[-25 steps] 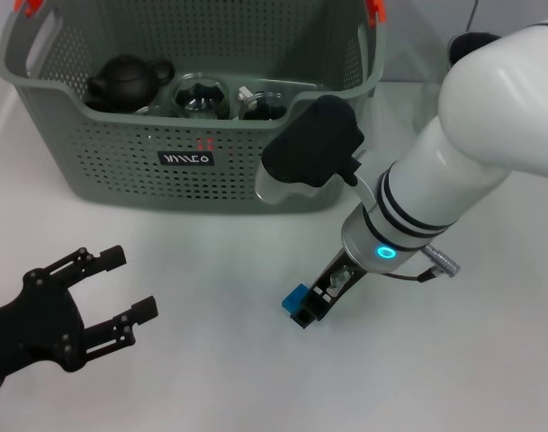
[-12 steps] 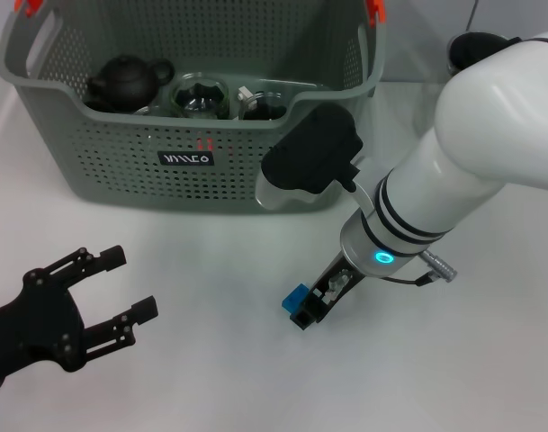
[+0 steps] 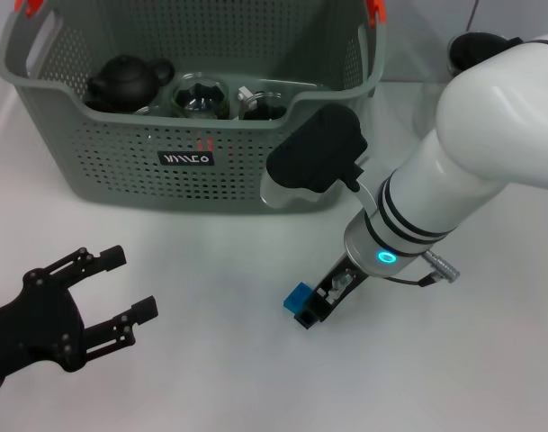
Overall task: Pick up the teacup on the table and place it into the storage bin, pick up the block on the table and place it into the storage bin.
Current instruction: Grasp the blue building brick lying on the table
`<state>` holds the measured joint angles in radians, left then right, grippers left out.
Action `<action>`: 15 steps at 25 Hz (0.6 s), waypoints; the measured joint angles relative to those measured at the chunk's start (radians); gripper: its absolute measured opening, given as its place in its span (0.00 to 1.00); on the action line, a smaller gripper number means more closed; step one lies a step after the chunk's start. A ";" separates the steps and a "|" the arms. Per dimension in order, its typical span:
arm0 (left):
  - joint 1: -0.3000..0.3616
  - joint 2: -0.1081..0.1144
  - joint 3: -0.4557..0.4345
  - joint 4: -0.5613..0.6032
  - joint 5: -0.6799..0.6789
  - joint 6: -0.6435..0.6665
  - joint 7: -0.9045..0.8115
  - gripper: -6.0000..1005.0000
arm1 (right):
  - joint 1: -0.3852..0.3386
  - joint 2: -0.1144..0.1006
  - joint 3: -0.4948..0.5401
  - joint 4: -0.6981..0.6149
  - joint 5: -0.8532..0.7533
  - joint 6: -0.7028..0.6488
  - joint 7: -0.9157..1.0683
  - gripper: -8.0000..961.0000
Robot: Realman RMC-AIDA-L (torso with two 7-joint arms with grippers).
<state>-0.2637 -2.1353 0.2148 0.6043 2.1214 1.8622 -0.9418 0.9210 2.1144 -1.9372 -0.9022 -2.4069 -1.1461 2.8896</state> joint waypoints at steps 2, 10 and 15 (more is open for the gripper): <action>0.000 0.000 0.000 0.000 0.000 0.000 0.000 0.80 | 0.000 -0.001 0.000 -0.006 0.000 0.001 0.000 0.62; 0.000 0.000 0.000 0.000 0.000 -0.001 0.000 0.80 | 0.000 0.000 -0.011 -0.007 0.003 0.000 -0.019 0.62; 0.000 0.000 0.000 0.000 0.000 -0.001 0.000 0.80 | -0.001 0.001 -0.016 -0.008 0.003 0.001 -0.022 0.62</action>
<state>-0.2638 -2.1353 0.2148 0.6043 2.1214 1.8607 -0.9418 0.9197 2.1150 -1.9531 -0.9097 -2.4037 -1.1451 2.8678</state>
